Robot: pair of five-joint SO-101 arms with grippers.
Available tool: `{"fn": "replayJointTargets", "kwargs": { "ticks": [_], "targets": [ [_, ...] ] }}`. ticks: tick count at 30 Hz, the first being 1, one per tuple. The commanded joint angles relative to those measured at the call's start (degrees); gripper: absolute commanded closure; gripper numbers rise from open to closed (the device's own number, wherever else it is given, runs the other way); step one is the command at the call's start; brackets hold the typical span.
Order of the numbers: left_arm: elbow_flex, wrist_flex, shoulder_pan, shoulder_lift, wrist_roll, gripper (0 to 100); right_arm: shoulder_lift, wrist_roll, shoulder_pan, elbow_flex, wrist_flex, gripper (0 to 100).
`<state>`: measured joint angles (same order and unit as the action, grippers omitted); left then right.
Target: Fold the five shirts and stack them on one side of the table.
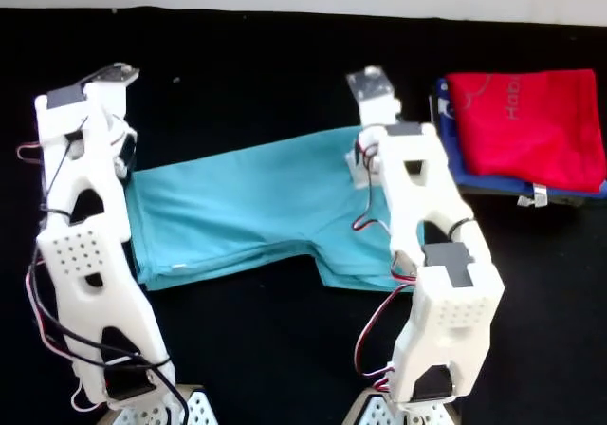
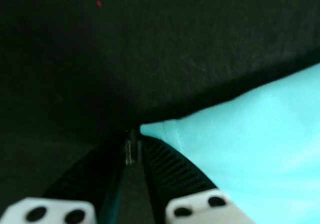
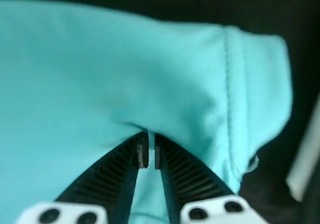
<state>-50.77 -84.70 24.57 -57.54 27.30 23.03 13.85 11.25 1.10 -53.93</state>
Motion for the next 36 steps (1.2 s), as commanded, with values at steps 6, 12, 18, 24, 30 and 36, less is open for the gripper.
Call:
{"fn": "replayJointTargets", "kwargs": {
  "ticks": [6, 12, 18, 24, 30, 36],
  "targets": [
    [-32.5, -17.5, -1.0, -8.4, -2.2, 99, -0.6, -0.4, 0.8, 19.5, -21.8, 96.4],
    [-19.3, -17.7, -0.9, 2.5, -3.0, 99, -0.7, -0.5, 3.6, 26.2, -30.9, 96.6],
    [9.7, -16.8, -1.6, 25.5, -2.6, 99, -0.7, -0.5, 9.7, 28.6, -35.9, 99.1],
    [39.6, -10.3, -4.5, 44.7, -2.7, 99, -0.7, -0.5, 11.8, 28.2, -37.8, 99.1],
    [72.0, 5.4, -8.3, 66.1, -2.7, 99, -3.4, -0.4, 11.9, 27.5, -40.8, 99.1],
    [91.5, 15.0, -8.0, 76.3, -2.5, 99, -13.9, -0.3, 11.8, 12.4, -36.9, 99.1]
  ]
}}
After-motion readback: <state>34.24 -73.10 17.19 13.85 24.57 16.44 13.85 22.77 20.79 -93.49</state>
